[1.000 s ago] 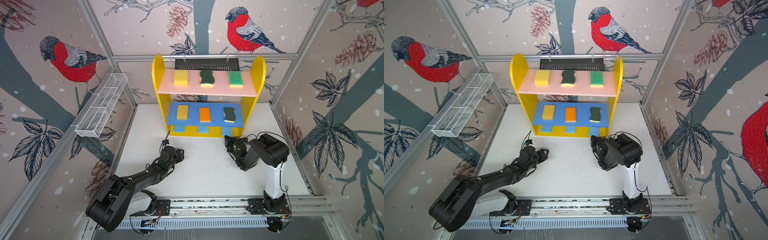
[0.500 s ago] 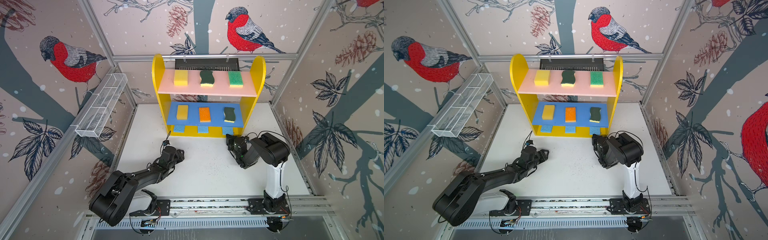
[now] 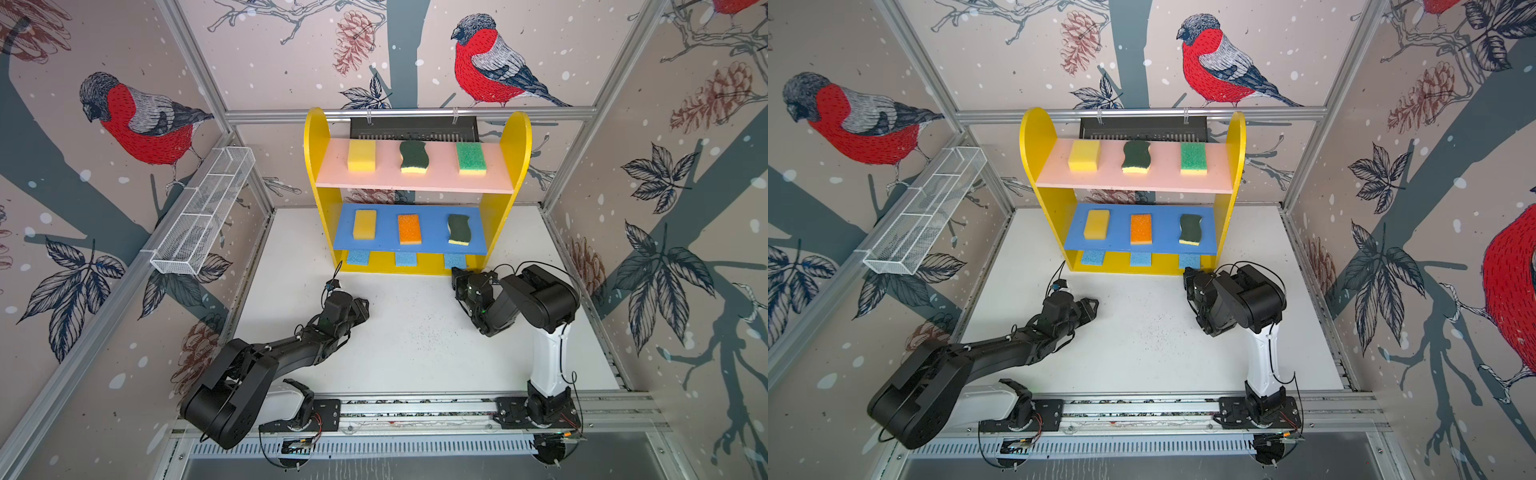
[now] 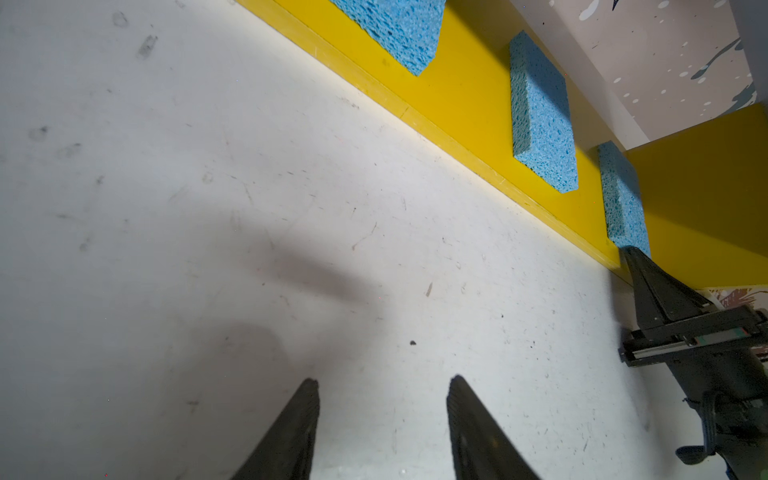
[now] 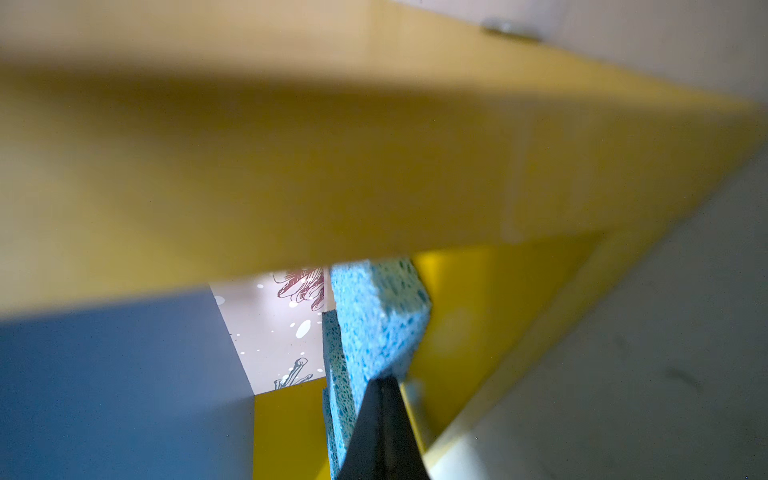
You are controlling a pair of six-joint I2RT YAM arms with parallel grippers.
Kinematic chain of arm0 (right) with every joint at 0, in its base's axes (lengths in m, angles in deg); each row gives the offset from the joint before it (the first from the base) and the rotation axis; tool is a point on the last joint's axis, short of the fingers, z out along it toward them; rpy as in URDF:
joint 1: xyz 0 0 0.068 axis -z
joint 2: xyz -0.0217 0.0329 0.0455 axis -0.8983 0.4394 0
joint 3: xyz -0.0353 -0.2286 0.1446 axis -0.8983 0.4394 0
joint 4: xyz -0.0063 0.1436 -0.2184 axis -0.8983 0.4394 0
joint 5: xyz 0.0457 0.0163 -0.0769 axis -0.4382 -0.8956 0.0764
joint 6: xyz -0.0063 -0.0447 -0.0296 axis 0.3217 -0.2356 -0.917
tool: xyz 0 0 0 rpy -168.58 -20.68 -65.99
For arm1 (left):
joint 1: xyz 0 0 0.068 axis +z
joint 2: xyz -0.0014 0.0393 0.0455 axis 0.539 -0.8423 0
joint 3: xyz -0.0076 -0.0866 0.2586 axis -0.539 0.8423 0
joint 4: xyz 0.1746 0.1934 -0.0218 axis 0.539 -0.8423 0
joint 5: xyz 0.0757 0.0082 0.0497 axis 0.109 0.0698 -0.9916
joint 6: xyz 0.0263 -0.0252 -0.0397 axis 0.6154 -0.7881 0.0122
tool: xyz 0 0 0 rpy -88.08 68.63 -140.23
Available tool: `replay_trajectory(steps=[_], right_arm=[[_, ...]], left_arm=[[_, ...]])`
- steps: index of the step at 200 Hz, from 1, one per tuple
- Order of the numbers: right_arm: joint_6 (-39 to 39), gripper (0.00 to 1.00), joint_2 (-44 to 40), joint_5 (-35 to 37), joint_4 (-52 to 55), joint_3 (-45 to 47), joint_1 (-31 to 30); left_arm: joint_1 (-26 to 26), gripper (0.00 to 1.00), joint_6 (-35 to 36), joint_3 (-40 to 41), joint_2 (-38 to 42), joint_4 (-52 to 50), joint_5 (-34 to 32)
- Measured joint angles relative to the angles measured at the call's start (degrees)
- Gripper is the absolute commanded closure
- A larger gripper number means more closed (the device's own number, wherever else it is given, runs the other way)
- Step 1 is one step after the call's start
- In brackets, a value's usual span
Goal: Arrange cleaning sponges on a shelf
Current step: Move the cleaning sponge to the shelf.
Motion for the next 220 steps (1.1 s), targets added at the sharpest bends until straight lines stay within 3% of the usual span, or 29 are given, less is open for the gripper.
replay_trajectory(steps=[220], right_arm=[[-1.4,1.00,-0.3,1.1,2.1,-1.2,-0.3]], left_arm=[[0.0,0.49,0.0,-0.7,0.7,-1.7,-2.0]])
